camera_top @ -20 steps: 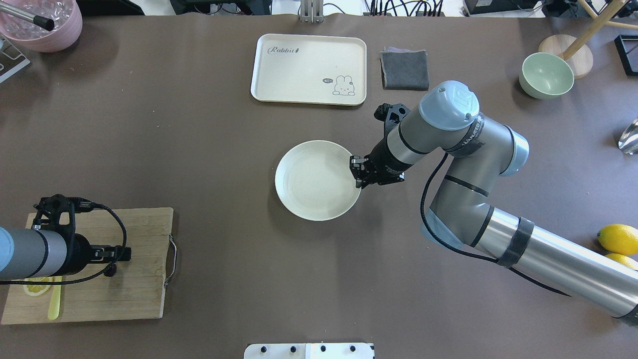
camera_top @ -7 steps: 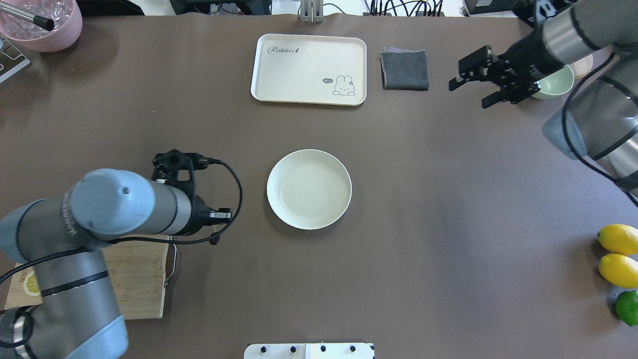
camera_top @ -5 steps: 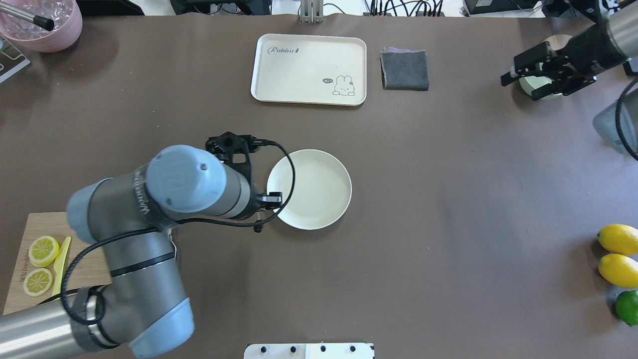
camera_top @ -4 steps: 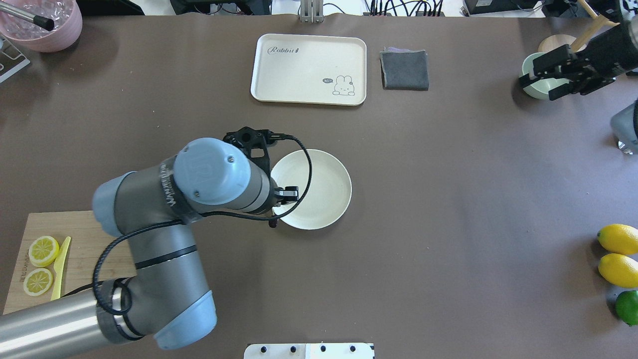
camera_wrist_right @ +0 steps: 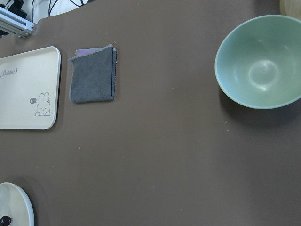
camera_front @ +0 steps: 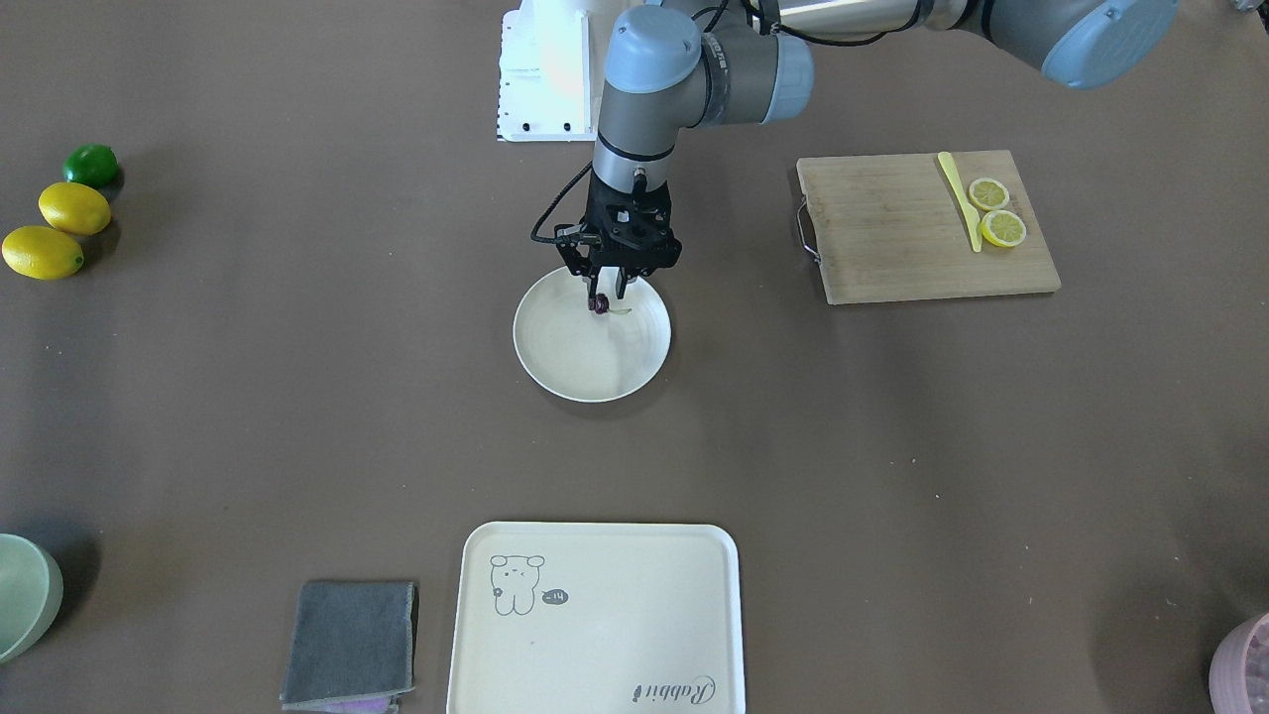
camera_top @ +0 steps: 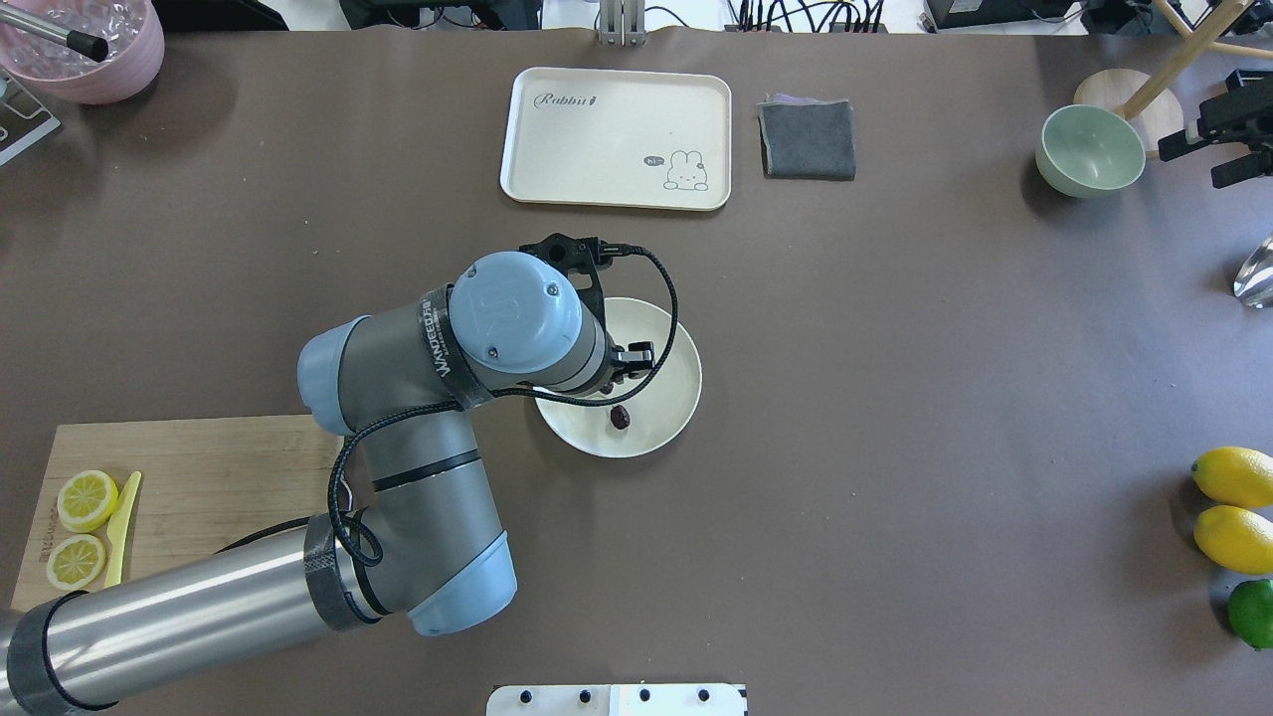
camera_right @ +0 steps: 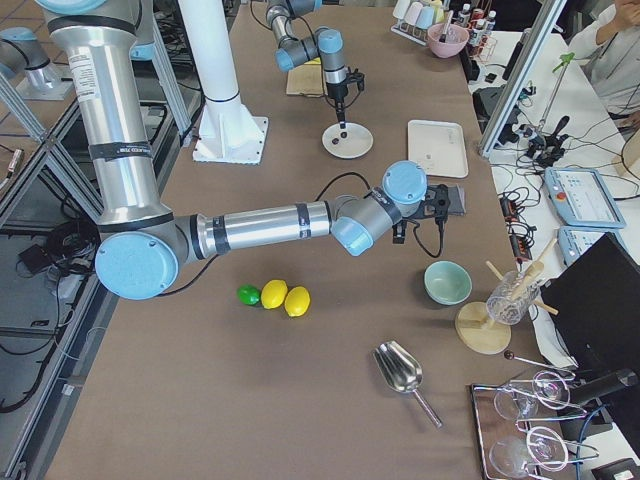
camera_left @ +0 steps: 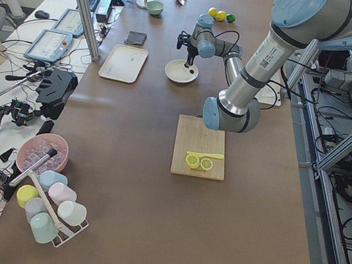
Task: Place red cherry on plate
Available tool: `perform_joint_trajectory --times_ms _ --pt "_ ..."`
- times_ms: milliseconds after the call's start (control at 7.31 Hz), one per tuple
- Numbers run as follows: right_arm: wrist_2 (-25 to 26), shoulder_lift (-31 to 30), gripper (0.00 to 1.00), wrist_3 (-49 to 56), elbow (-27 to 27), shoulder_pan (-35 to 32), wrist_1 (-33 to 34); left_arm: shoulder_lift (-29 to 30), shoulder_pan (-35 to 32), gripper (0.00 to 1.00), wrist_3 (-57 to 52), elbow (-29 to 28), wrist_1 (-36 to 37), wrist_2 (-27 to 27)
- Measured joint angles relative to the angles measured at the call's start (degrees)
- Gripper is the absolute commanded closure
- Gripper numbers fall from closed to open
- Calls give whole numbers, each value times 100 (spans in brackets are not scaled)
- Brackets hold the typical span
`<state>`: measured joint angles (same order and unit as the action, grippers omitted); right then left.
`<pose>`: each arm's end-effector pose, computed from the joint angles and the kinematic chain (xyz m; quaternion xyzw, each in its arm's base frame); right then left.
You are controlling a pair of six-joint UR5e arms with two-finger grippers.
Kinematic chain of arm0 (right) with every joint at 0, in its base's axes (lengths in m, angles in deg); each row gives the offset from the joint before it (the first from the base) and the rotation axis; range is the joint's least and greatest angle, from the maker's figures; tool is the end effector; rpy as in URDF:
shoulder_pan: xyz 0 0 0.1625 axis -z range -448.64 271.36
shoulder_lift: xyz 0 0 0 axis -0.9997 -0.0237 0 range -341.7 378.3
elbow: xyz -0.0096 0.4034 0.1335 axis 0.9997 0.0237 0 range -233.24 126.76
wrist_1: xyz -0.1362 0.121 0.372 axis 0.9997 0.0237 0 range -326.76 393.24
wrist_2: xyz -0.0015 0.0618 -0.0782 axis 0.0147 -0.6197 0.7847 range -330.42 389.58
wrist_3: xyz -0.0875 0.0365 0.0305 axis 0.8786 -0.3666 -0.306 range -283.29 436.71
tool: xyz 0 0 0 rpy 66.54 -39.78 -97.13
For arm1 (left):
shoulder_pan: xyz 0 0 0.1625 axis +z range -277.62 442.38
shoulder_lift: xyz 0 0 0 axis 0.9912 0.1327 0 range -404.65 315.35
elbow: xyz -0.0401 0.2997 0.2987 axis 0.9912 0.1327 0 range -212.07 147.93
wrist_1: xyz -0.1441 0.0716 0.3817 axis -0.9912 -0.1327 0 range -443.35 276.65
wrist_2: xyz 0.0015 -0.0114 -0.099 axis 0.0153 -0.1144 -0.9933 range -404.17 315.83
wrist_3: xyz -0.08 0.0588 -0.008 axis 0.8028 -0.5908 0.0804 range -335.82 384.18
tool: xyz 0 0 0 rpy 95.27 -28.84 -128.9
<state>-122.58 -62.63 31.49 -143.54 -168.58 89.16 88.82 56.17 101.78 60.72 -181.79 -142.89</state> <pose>-0.0529 -0.5576 0.4836 0.0583 -0.5719 0.0582 0.8162 0.5772 -0.4158 0.1631 0.0877 0.4547 -0.0718 0.8834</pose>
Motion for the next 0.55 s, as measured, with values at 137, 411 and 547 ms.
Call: perform_joint_trajectory --times_ms 137,411,547 --pt "46 -70 0 3 26 -26 0 8 -48 3 -2 -16 -23 86" --pt "122 -278 0 10 11 -34 12 -83 -454 3 -333 60 3 19" --pt "150 -413 0 14 -32 -35 14 -290 -842 3 -997 187 69 -288"
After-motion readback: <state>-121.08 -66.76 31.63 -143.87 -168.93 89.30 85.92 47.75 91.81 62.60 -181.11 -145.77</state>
